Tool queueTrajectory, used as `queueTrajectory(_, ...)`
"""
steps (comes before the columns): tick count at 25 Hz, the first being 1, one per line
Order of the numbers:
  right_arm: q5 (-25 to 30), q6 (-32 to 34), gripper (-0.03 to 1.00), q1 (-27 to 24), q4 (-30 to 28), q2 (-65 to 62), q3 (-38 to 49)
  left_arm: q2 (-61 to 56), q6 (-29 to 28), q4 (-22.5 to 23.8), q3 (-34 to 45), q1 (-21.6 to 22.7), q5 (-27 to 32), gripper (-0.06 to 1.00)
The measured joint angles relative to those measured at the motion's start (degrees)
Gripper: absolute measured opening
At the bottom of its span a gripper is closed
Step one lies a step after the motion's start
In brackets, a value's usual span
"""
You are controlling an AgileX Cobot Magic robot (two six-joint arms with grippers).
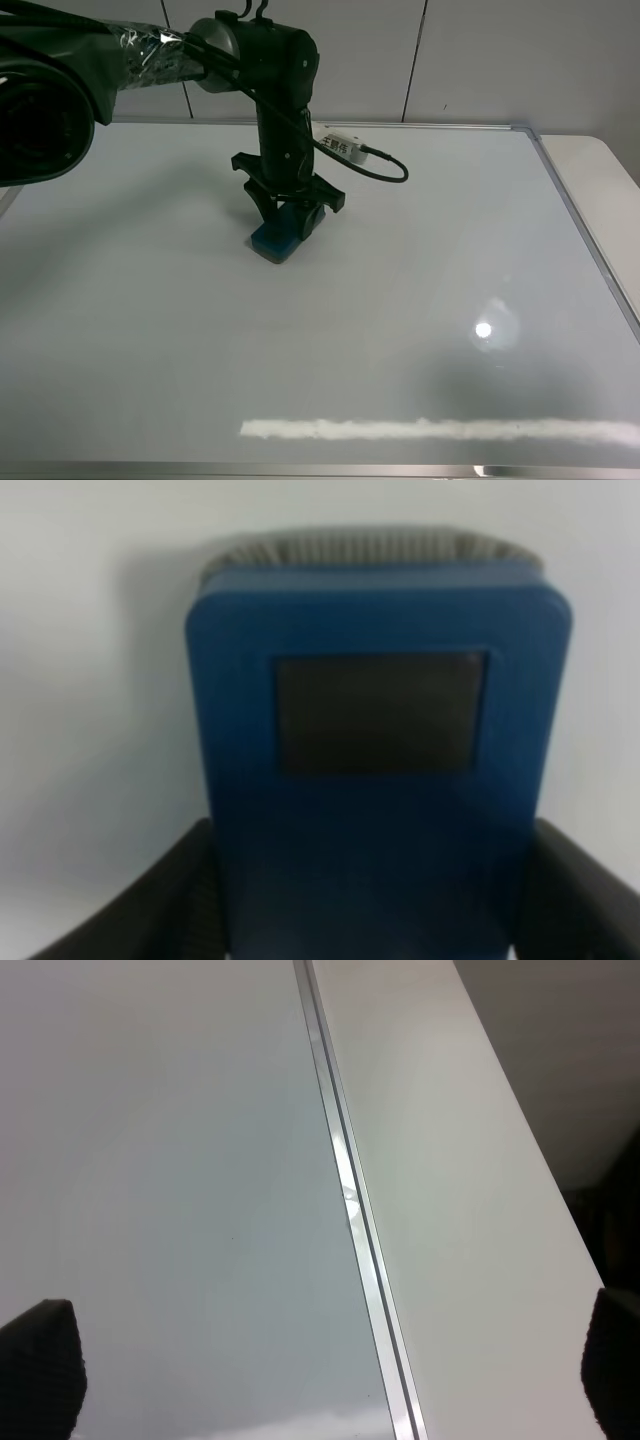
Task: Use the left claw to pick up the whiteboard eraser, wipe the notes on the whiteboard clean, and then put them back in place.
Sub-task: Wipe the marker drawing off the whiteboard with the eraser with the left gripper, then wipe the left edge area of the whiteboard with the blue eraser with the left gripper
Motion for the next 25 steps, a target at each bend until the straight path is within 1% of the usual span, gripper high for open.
queueTrajectory(4,0.0,0.0,0.99,0.0,0.0,0.0,0.0,-0.6,-1.2,2.3,0.0,3.3,-0.1,0.56)
queueTrajectory(8,0.0,0.0,0.99,0.0,0.0,0.0,0.0,-2.3,-2.1,4.0,2.5,4.3,-0.7,0.56)
queueTrajectory(11,0.0,0.0,0.99,0.0,0.0,0.0,0.0,-4.9,-2.4,3.8,8.0,4.6,-0.8,0.56)
queueTrajectory(14,0.0,0.0,0.99,0.0,0.0,0.0,0.0,-8.5,-2.5,1.7,14.5,4.6,-0.8,0.56)
queueTrajectory(15,0.0,0.0,0.99,0.0,0.0,0.0,0.0,-9.8,-2.5,1.7,16.9,4.5,-0.8,0.56)
queueTrajectory(17,0.0,0.0,0.99,0.0,0.0,0.0,0.0,-12.1,-2.5,1.7,21.9,4.1,-2.7,0.56)
queueTrajectory(23,0.0,0.0,0.99,0.0,0.0,0.0,0.0,-18.0,-2.5,1.2,34.0,2.7,-12.7,0.56)
queueTrajectory(25,0.0,0.0,0.99,0.0,0.0,0.0,0.0,-18.4,-2.8,1.4,35.3,2.1,-13.3,0.56)
